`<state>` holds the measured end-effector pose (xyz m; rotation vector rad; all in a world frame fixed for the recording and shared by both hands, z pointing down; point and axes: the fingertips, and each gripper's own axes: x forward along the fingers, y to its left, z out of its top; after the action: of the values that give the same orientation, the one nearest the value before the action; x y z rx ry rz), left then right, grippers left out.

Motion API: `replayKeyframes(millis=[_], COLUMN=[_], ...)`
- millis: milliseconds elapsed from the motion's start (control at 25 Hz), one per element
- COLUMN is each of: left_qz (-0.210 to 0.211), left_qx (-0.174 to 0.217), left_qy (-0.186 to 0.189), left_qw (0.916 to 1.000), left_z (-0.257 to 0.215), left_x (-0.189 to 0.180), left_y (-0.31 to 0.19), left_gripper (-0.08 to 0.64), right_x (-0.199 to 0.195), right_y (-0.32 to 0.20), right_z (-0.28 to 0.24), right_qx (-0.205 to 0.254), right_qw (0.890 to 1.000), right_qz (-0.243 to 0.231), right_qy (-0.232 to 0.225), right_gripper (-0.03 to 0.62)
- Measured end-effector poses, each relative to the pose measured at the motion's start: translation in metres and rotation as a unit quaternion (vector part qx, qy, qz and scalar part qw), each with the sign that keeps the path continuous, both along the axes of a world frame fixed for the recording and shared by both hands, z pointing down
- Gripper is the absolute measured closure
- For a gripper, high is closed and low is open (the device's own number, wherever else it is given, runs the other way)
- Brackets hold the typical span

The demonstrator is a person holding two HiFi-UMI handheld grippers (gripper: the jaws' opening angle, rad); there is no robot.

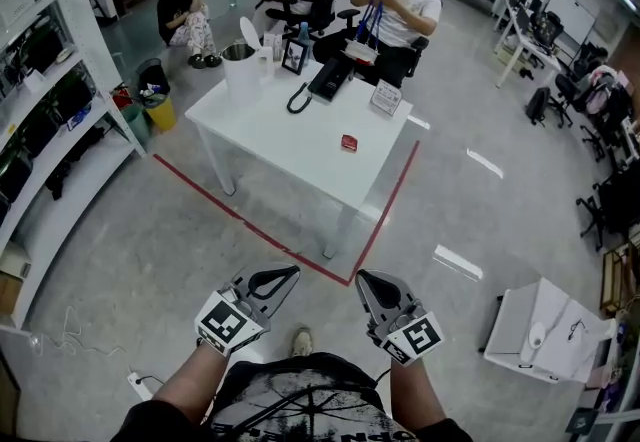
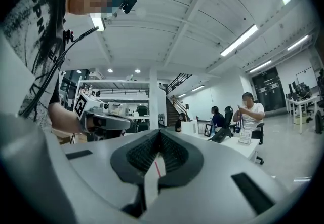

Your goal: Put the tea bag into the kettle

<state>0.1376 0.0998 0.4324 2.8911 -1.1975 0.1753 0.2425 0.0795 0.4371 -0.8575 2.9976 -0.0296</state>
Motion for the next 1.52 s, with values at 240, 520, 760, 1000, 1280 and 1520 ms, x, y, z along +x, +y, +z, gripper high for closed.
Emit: replayKeyframes(millis=[240,520,760,1000,1280,1520], left_qz=[-0.01,-0.011,0.006,0.028,0.067,0.106], left_qx=[0.004,0.005,0.002,0.008,0.003,0.012], left_qy=[-0.007,-0.007,0.0,0.008,0.013,0.009], left_qw=[0.9999,0.9999,1.0,0.9995,0.9977,0.9943], left_z=[-0.004,-0.005,-0.001,-0.003,-0.006,-0.013], left_x=[0.005,0.001,-0.01,-0.035,-0.08,-0.115], left_y=[-0.031,-0.056,-0.083,-0.129,-0.192,-0.24], left_gripper=[0.552,0.552,0.551,0.551,0.552,0.552], right_x=[0.006,0.005,-0.009,-0.035,-0.081,-0.113], right_y=[-0.037,-0.061,-0.086,-0.125,-0.183,-0.227], right_z=[-0.004,-0.001,0.001,0.003,-0.007,-0.009], right_qx=[0.003,-0.005,-0.011,-0.009,-0.001,0.004], right_qw=[1.0,1.0,1.0,1.0,0.998,0.995], right_qz=[-0.011,-0.005,-0.002,0.017,0.055,0.1], right_qy=[-0.011,-0.014,-0.012,0.001,0.006,0.017], right_gripper=[0.586,0.586,0.586,0.586,0.586,0.586])
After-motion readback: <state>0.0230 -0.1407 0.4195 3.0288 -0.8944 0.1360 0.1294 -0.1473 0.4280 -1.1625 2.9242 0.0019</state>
